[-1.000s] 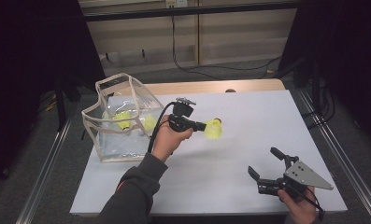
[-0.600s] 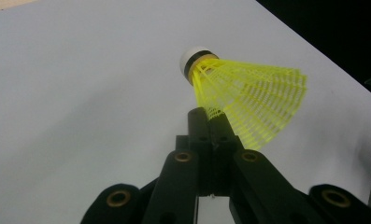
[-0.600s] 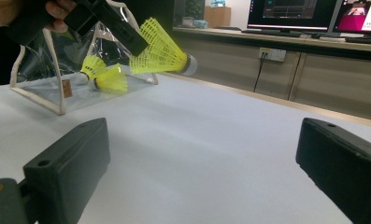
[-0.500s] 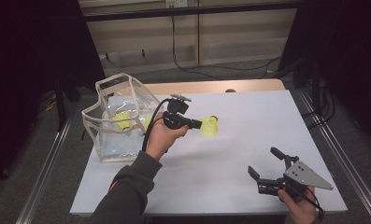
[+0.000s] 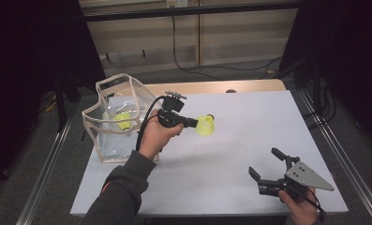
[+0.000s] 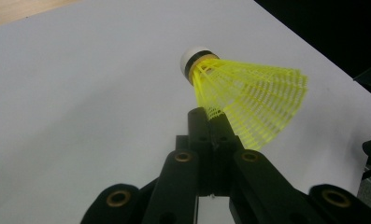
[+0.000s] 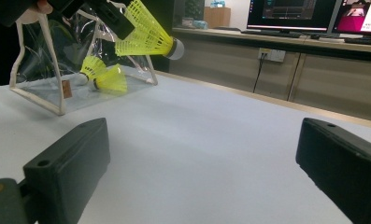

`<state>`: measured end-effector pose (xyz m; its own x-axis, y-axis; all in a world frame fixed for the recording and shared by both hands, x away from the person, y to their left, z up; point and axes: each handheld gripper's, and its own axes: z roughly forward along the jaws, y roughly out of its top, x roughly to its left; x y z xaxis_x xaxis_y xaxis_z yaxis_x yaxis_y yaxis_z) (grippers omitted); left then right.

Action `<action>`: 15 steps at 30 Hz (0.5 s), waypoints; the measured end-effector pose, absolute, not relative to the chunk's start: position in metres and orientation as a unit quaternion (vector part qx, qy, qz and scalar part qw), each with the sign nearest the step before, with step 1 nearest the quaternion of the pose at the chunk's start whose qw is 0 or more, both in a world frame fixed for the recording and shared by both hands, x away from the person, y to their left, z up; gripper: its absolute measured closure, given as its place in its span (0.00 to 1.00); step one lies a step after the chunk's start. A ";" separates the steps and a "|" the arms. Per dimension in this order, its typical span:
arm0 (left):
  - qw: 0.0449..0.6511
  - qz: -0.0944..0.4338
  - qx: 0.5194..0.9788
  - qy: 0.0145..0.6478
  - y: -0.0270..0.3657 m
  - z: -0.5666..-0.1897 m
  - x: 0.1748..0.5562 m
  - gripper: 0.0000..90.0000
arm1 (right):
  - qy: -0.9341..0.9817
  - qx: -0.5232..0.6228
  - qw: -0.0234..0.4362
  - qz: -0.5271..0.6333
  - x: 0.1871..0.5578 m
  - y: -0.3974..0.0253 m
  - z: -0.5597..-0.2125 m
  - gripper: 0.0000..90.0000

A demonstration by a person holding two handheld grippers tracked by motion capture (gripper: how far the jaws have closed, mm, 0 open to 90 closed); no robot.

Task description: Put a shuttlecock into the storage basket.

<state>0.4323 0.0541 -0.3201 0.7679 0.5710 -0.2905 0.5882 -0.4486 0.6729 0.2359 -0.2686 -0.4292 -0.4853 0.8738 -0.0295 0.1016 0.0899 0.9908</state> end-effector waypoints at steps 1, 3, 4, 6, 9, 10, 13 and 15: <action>0.398 -0.009 0.852 0.340 0.055 -0.319 0.432 1.00 | 0.653 0.373 0.344 0.562 0.236 -0.269 -0.429 0.03; 0.398 -0.009 0.852 0.340 0.057 -0.317 0.432 1.00 | 0.654 0.373 0.344 0.562 0.236 -0.268 -0.429 0.03; 0.399 -0.007 0.851 0.341 0.057 -0.317 0.432 1.00 | 0.653 0.373 0.344 0.562 0.236 -0.268 -0.429 0.03; 0.398 -0.006 0.851 0.342 0.058 -0.315 0.432 1.00 | 0.654 0.371 0.344 0.562 0.236 -0.268 -0.429 0.03; 0.395 -0.006 0.854 0.339 0.060 -0.313 0.432 1.00 | 0.653 0.373 0.344 0.562 0.236 -0.268 -0.429 0.03; 0.394 -0.004 0.854 0.339 0.061 -0.312 0.432 1.00 | 0.653 0.373 0.344 0.562 0.236 -0.268 -0.429 0.03; 0.394 -0.008 0.854 0.340 0.063 -0.311 0.432 1.00 | 0.654 0.372 0.344 0.562 0.236 -0.268 -0.429 0.03; 0.392 -0.006 0.855 0.340 0.064 -0.309 0.432 1.00 | 0.654 0.373 0.344 0.562 0.236 -0.268 -0.429 0.03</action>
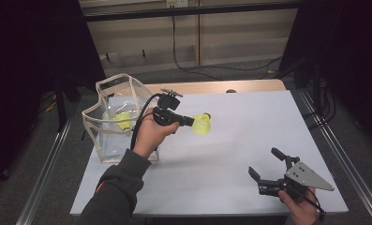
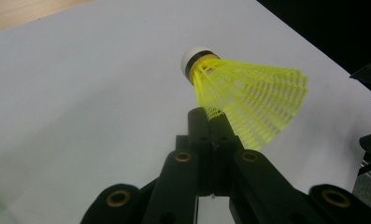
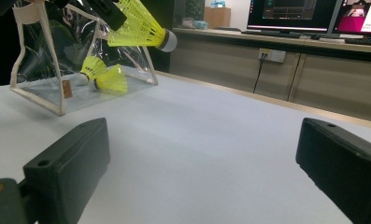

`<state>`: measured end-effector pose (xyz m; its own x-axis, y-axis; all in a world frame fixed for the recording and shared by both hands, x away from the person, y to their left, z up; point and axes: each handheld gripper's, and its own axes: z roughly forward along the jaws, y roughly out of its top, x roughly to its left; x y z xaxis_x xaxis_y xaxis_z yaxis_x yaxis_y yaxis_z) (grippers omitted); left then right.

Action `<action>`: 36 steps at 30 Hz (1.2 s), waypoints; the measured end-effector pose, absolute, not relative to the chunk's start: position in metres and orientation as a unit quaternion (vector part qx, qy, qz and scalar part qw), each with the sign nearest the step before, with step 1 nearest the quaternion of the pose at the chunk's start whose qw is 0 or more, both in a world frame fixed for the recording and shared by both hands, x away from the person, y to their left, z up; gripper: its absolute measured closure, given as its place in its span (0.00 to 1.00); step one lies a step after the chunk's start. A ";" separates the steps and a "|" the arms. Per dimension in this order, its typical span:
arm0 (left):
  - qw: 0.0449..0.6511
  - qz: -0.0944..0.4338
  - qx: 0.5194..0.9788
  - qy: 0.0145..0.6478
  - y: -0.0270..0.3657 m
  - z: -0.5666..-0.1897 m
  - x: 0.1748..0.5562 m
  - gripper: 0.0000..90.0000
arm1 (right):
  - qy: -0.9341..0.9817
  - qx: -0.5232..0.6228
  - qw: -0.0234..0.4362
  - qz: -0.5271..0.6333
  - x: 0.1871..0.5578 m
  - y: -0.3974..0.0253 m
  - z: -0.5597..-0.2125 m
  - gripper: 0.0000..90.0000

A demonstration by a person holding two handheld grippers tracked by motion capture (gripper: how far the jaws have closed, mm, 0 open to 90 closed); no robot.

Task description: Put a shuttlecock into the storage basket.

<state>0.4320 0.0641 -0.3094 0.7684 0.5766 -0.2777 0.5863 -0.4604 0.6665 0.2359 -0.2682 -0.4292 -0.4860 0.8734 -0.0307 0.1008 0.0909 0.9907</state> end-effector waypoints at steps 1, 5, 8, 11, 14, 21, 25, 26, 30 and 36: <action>0.393 -0.007 0.854 0.342 0.064 -0.309 0.432 1.00 | 0.654 0.372 0.344 0.562 0.236 -0.268 -0.429 0.03; 0.390 -0.005 0.855 0.342 0.067 -0.307 0.432 1.00 | 0.655 0.371 0.344 0.562 0.236 -0.268 -0.429 0.03; 0.390 -0.005 0.855 0.343 0.069 -0.305 0.432 1.00 | 0.655 0.371 0.342 0.562 0.236 -0.267 -0.430 0.03; 0.390 -0.003 0.854 0.345 0.071 -0.303 0.431 1.00 | 0.655 0.372 0.343 0.561 0.237 -0.268 -0.430 0.03; 0.389 -0.003 0.854 0.346 0.073 -0.301 0.432 1.00 | 0.654 0.374 0.343 0.560 0.237 -0.268 -0.430 0.03; 0.385 -0.001 0.855 0.347 0.080 -0.296 0.433 1.00 | 0.655 0.376 0.341 0.560 0.237 -0.268 -0.431 0.03; 0.386 0.002 0.853 0.351 0.083 -0.294 0.433 1.00 | 0.655 0.376 0.341 0.560 0.238 -0.268 -0.432 0.03; 0.388 0.002 0.851 0.354 0.084 -0.293 0.433 1.00 | 0.655 0.376 0.341 0.560 0.238 -0.268 -0.432 0.03; 0.387 0.003 0.852 0.352 0.087 -0.290 0.433 1.00 | 0.655 0.378 0.340 0.559 0.238 -0.268 -0.433 0.03; 0.388 0.005 0.850 0.356 0.090 -0.285 0.434 1.00 | 0.654 0.381 0.338 0.559 0.239 -0.269 -0.433 0.03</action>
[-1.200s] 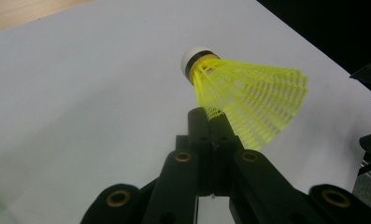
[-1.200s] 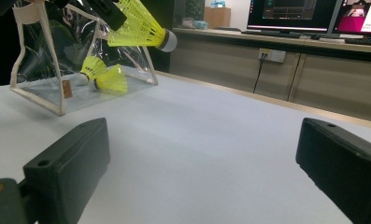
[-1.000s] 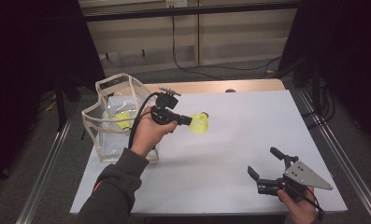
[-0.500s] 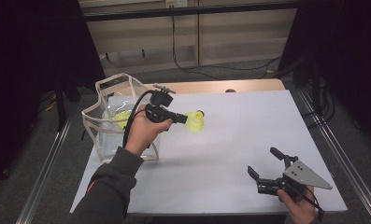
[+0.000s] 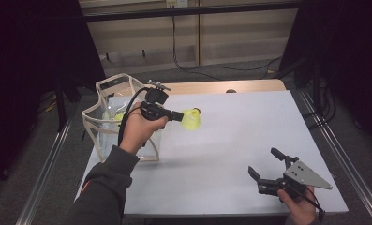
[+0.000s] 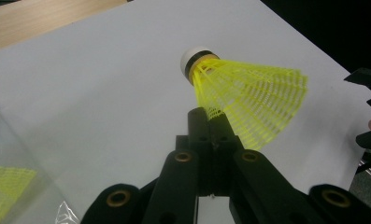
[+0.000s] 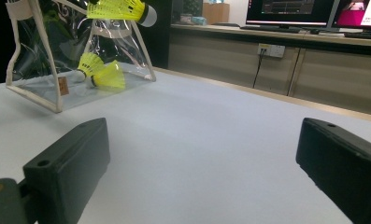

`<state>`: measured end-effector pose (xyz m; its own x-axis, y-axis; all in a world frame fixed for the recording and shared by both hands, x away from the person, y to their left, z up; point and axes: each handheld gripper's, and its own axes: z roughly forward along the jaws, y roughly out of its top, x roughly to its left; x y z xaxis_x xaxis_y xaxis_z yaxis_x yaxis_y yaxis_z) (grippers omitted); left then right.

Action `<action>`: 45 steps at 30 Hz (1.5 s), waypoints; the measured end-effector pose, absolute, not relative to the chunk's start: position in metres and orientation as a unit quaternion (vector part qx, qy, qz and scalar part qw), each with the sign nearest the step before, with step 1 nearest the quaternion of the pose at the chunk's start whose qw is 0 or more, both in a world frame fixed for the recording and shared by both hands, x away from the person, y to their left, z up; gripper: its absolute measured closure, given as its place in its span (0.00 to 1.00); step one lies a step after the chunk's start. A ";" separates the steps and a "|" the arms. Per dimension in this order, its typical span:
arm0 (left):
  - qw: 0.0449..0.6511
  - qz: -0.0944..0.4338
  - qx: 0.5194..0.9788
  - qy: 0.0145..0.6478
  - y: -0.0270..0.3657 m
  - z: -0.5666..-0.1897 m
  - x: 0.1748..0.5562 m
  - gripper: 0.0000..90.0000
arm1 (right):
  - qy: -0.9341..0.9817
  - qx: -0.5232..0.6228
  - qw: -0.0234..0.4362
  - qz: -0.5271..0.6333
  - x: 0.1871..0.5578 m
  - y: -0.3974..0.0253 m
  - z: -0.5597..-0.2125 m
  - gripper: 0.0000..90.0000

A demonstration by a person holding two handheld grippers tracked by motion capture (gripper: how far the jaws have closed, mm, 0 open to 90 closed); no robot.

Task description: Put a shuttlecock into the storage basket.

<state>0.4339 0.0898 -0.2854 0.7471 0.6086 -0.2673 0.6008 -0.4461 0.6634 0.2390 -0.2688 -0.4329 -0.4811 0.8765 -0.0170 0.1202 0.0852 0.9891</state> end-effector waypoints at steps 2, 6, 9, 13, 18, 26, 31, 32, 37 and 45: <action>0.388 0.005 0.850 0.357 0.091 -0.284 0.434 1.00 | 0.654 0.382 0.340 0.558 0.239 -0.269 -0.433 0.03; 0.388 0.006 0.850 0.357 0.093 -0.282 0.435 1.00 | 0.654 0.383 0.339 0.558 0.239 -0.269 -0.433 0.03; 0.388 0.005 0.850 0.357 0.094 -0.279 0.436 1.00 | 0.653 0.382 0.341 0.558 0.239 -0.269 -0.433 0.03; 0.387 0.002 0.849 0.359 0.097 -0.277 0.437 1.00 | 0.653 0.383 0.340 0.558 0.239 -0.270 -0.433 0.03; 0.385 0.003 0.850 0.359 0.100 -0.275 0.438 1.00 | 0.653 0.382 0.339 0.558 0.239 -0.269 -0.433 0.03; 0.384 -0.001 0.850 0.362 0.103 -0.272 0.439 1.00 | 0.653 0.382 0.341 0.558 0.239 -0.270 -0.433 0.03; 0.384 -0.002 0.849 0.364 0.105 -0.270 0.440 1.00 | 0.653 0.382 0.341 0.558 0.239 -0.270 -0.433 0.03; 0.383 -0.002 0.849 0.365 0.105 -0.269 0.440 1.00 | 0.653 0.382 0.341 0.558 0.239 -0.270 -0.433 0.03; 0.380 0.001 0.850 0.366 0.109 -0.267 0.442 1.00 | 0.652 0.383 0.341 0.559 0.239 -0.270 -0.433 0.03; 0.378 0.009 0.849 0.369 0.114 -0.259 0.442 1.00 | 0.653 0.380 0.342 0.559 0.239 -0.270 -0.432 0.03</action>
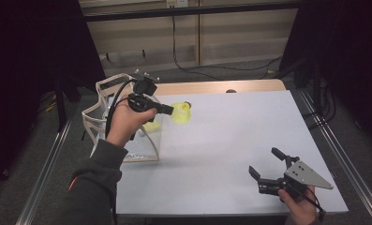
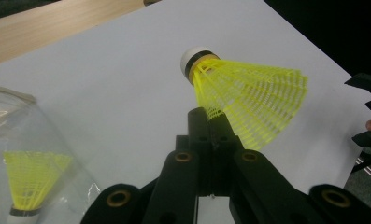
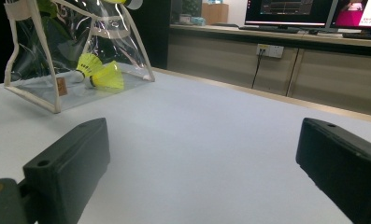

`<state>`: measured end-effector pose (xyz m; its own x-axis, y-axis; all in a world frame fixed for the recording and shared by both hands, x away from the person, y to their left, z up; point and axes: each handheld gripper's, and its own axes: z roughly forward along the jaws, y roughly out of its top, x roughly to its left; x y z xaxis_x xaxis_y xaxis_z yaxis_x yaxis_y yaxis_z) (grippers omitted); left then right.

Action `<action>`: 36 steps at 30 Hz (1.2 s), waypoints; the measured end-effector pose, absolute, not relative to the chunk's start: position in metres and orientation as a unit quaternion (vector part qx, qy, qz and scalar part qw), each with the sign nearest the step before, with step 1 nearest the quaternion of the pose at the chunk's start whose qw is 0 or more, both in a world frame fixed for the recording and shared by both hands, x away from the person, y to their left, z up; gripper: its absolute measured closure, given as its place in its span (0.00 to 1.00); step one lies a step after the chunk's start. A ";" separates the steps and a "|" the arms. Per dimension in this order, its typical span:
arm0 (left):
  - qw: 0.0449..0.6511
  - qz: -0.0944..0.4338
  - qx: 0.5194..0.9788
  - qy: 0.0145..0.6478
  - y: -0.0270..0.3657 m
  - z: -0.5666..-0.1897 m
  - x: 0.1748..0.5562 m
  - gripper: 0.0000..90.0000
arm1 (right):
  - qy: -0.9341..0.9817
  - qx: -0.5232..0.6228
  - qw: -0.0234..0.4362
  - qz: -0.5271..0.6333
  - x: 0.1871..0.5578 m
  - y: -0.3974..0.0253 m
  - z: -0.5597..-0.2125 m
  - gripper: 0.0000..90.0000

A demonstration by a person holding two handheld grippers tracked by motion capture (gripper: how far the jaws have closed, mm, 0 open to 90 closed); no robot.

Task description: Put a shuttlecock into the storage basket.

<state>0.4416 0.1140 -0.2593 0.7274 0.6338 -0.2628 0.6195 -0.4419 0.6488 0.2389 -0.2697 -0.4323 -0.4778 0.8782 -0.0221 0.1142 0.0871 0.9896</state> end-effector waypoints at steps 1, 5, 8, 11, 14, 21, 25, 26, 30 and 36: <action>0.379 0.011 0.848 0.371 0.115 -0.258 0.441 1.00 | 0.653 0.380 0.342 0.559 0.239 -0.270 -0.432 0.03; 0.376 0.010 0.849 0.371 0.119 -0.254 0.442 1.00 | 0.652 0.381 0.342 0.559 0.239 -0.270 -0.432 0.03; 0.375 0.014 0.847 0.376 0.122 -0.252 0.442 1.00 | 0.652 0.380 0.343 0.559 0.239 -0.270 -0.432 0.03; 0.374 0.014 0.847 0.377 0.124 -0.249 0.443 1.00 | 0.653 0.380 0.343 0.559 0.239 -0.270 -0.432 0.03; 0.372 0.012 0.849 0.376 0.127 -0.247 0.443 1.00 | 0.653 0.379 0.343 0.559 0.238 -0.270 -0.432 0.03; 0.370 0.012 0.848 0.380 0.133 -0.243 0.444 1.00 | 0.653 0.380 0.343 0.559 0.238 -0.270 -0.432 0.03; 0.368 0.011 0.848 0.380 0.136 -0.241 0.445 1.00 | 0.653 0.380 0.343 0.558 0.238 -0.270 -0.432 0.03; 0.366 0.013 0.850 0.378 0.136 -0.240 0.446 1.00 | 0.653 0.379 0.343 0.558 0.238 -0.269 -0.432 0.03; 0.369 0.010 0.846 0.384 0.137 -0.238 0.446 1.00 | 0.653 0.380 0.343 0.558 0.238 -0.270 -0.432 0.03; 0.369 0.009 0.845 0.386 0.141 -0.237 0.447 1.00 | 0.653 0.380 0.342 0.559 0.239 -0.270 -0.432 0.03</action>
<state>0.4475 0.1411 -0.2368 0.7020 0.6593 -0.2692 0.6455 -0.4293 0.6317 0.2385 -0.2696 -0.4320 -0.4776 0.8783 -0.0223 0.1147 0.0874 0.9896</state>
